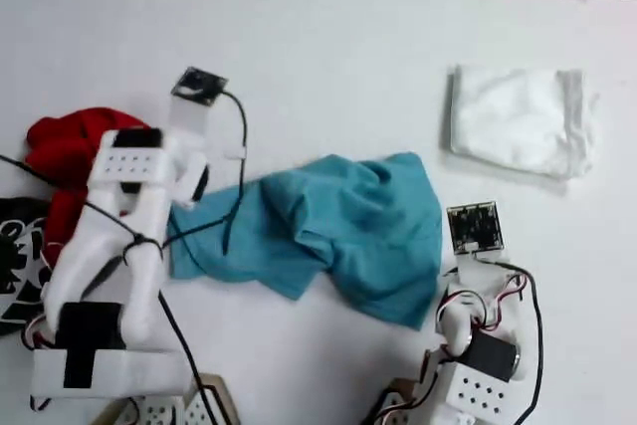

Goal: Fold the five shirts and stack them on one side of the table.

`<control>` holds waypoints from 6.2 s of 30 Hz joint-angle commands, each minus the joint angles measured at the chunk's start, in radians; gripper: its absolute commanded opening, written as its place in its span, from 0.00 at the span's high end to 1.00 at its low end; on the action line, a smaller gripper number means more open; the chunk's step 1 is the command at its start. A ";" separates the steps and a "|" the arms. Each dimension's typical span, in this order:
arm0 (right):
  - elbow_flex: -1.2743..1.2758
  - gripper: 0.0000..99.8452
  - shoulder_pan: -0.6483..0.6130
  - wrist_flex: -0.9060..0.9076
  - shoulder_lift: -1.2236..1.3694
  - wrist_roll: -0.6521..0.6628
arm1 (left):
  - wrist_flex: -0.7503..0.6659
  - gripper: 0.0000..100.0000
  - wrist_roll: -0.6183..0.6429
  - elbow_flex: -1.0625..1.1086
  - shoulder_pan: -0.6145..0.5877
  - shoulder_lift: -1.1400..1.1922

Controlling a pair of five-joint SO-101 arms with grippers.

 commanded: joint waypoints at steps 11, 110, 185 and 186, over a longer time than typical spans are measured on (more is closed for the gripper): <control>0.011 0.84 0.005 0.001 -0.016 0.002 | 0.359 0.84 -0.009 -0.061 0.384 -0.015; 0.011 0.84 -0.047 -0.031 -0.015 0.002 | 0.609 0.88 -0.261 -0.171 0.336 -0.199; 0.011 0.84 -0.047 -0.031 -0.015 0.002 | 0.195 0.97 -0.453 -0.111 0.023 0.218; 0.011 0.84 -0.047 -0.033 -0.015 0.002 | 0.233 0.97 -0.445 -0.131 0.037 0.201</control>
